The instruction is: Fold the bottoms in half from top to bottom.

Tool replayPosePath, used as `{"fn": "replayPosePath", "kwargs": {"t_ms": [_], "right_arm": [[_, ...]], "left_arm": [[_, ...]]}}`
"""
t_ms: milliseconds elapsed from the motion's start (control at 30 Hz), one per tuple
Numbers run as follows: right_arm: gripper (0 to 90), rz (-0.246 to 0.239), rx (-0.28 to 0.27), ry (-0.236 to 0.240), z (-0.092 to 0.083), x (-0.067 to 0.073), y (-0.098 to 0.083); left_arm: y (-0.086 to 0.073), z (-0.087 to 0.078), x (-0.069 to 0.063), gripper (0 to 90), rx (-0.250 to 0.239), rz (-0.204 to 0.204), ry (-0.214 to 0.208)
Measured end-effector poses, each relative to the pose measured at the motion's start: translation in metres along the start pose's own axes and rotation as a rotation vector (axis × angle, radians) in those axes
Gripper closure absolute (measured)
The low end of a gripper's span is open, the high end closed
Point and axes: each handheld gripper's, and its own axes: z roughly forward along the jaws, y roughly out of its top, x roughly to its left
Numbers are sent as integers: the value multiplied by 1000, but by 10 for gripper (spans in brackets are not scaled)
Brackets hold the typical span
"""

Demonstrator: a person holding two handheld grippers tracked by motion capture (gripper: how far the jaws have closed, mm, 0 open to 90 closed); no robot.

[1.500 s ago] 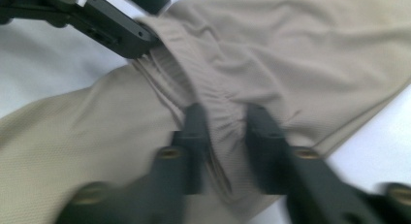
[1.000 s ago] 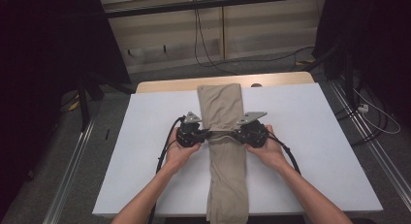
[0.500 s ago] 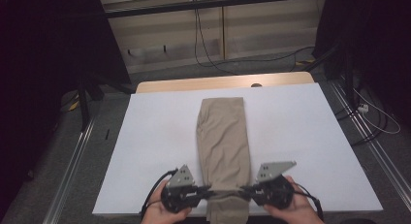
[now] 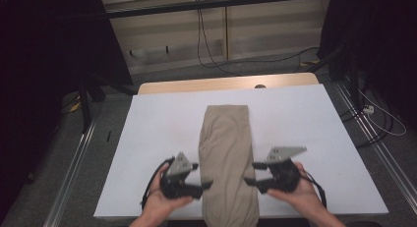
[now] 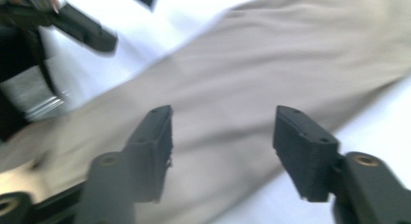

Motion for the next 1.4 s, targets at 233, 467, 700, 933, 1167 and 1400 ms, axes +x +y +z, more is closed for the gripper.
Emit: {"fn": "replayPosePath", "kwargs": {"t_ms": [233, 467, 700, 933, 1167, 1400], "right_arm": [[411, 101, -43, -124, 48, -94, 44], [432, 159, -53, -252, 95, -166, 81], [387, 194, 24, -286, 122, -204, 87], [384, 176, 63, -279, 136, -207, 85], [862, 215, 56, -196, 134, -211, 85], [886, 269, 4, -185, 126, -212, 98]], "left_arm": [[43, 70, 81, 199, 18, -108, 103], [70, 122, 138, 198, -3, -172, 181], [75, 155, 162, 217, 20, -197, 198], [71, 168, 165, 183, 62, -157, 212], [74, 164, 169, 477, 47, -224, 158], [87, 155, 176, 882, -18, -325, 100]]}}
